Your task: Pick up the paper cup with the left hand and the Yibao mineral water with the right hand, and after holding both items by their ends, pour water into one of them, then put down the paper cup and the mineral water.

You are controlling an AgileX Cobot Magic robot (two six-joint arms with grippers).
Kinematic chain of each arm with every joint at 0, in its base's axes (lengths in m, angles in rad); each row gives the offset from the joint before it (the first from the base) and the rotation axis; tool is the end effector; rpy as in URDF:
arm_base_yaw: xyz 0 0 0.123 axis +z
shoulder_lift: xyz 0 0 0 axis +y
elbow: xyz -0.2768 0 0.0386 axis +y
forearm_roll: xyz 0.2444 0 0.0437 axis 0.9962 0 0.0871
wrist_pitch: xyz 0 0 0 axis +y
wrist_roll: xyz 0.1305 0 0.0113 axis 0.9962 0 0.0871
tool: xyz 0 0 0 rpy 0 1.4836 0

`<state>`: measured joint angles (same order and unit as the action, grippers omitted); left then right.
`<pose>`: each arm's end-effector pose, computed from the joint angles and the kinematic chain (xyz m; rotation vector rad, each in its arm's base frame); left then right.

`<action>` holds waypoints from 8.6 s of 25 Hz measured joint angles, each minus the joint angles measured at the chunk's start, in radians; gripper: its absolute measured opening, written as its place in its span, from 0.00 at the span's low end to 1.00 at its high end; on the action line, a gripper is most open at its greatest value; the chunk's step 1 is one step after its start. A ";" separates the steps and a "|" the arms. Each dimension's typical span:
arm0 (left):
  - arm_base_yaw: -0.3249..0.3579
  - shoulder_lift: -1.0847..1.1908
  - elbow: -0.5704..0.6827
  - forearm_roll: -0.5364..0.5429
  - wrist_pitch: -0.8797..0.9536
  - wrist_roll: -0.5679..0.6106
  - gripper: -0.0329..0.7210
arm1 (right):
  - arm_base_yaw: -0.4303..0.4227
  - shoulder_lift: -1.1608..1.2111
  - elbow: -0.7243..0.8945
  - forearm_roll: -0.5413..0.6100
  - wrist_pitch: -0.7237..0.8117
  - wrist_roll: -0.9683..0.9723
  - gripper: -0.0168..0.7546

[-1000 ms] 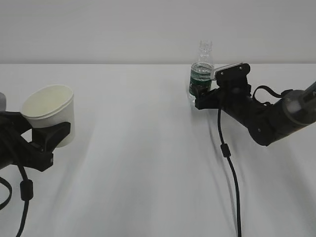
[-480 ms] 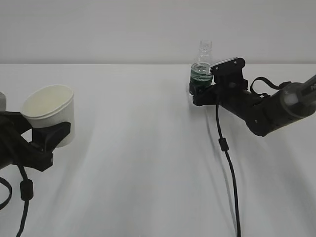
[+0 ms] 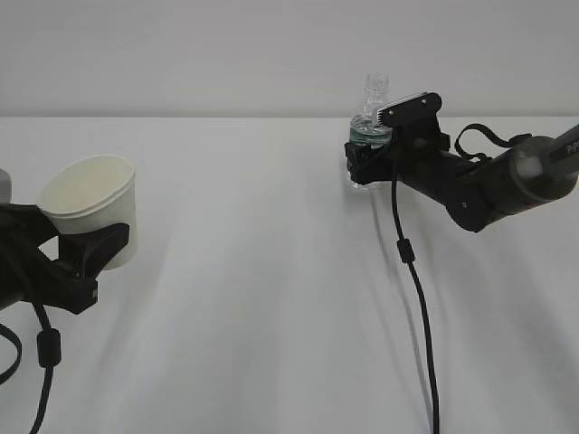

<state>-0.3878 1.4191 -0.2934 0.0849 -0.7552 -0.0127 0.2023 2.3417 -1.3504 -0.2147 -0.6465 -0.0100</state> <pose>0.2438 -0.1078 0.1638 0.4439 1.8117 -0.2888 0.5023 0.1202 0.0795 -0.4396 1.7860 0.1323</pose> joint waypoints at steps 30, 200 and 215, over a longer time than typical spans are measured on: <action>0.000 0.000 0.000 0.000 -0.019 -0.002 0.66 | 0.000 0.000 -0.068 -0.056 0.140 0.000 0.80; -0.084 0.340 -0.530 0.972 -0.018 -0.666 0.61 | 0.067 -0.794 0.516 -0.837 0.336 0.323 0.61; -0.124 0.340 -0.530 1.022 -0.069 -0.666 0.61 | 0.067 -0.794 0.516 -0.884 0.353 0.251 0.61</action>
<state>-0.5122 1.7592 -0.8237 1.1066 -0.8242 -0.6786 0.2690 1.5482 -0.8339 -1.0984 -0.2939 0.2405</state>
